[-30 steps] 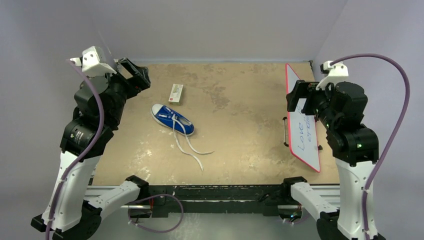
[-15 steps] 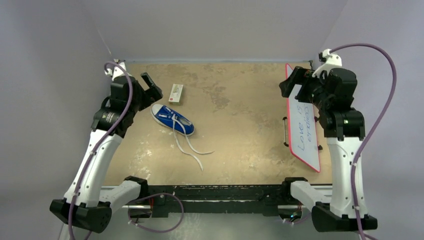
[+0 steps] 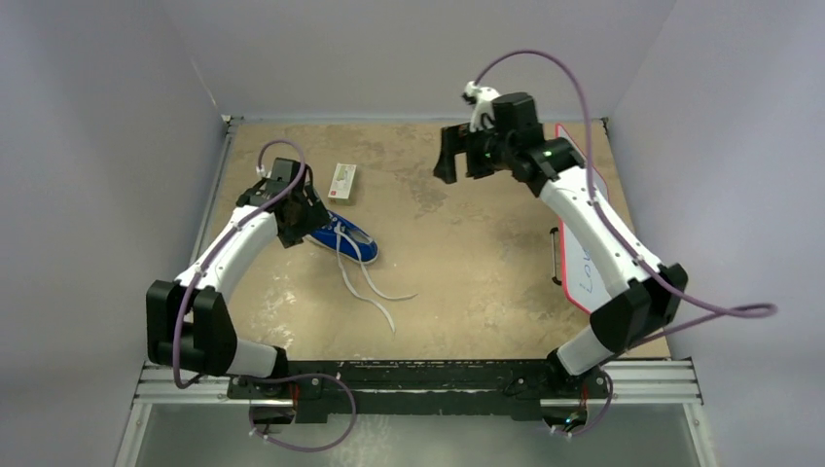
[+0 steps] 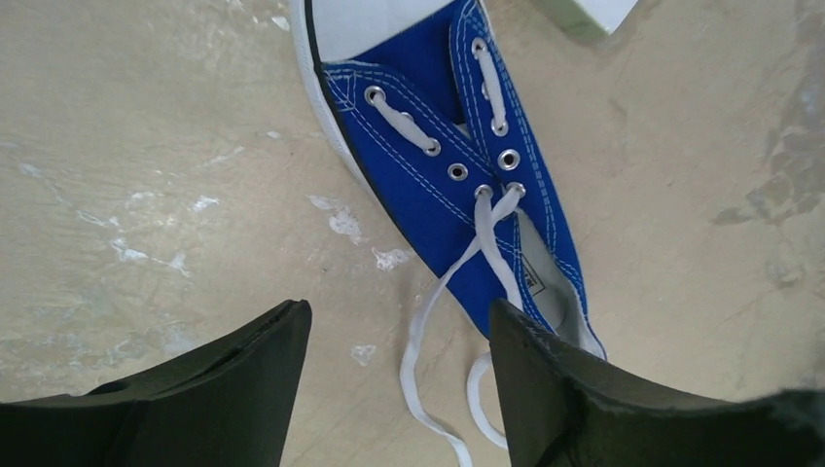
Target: Tie the shoes
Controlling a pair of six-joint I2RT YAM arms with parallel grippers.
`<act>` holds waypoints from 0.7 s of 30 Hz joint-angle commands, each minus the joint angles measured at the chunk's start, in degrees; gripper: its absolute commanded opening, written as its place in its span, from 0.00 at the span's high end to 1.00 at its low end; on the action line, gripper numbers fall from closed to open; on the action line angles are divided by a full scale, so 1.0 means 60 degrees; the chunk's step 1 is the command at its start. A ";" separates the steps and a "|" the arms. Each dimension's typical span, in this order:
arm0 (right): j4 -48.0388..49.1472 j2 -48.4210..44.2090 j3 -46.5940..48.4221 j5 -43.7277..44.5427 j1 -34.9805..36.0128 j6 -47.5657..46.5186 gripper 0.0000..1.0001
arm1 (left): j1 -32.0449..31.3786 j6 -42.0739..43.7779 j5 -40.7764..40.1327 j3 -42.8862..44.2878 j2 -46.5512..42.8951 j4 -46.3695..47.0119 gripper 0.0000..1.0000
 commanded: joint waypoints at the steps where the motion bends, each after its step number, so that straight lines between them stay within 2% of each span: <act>1: 0.0027 0.0502 0.0782 -0.0267 0.0859 -0.0907 0.01 | 0.0399 -0.0431 0.0980 -0.0305 0.0423 0.1357 0.36; 3: -0.0057 0.0651 0.0801 -0.0389 0.1025 -0.1084 0.01 | 0.0663 -0.0520 0.1481 -0.0287 0.0872 0.1857 0.36; 6: 0.0124 0.0666 0.0480 -0.0640 0.1123 -0.1305 0.01 | 0.0819 -0.0586 0.1924 -0.0112 0.1636 0.2648 0.29; 10: 0.0031 0.0893 0.0411 -0.0787 0.1151 -0.1648 0.01 | 0.0867 -0.0484 0.1926 0.0629 0.3011 0.2489 0.23; 16: -0.0201 0.1327 0.0486 -0.1094 0.1137 -0.1903 0.01 | 0.0810 0.0358 0.2579 0.1393 0.4166 0.2891 0.12; 21: 0.0056 0.1515 0.0360 -0.1339 0.1137 -0.1903 0.01 | 0.0636 0.0511 0.3301 0.1592 0.4738 0.3010 0.10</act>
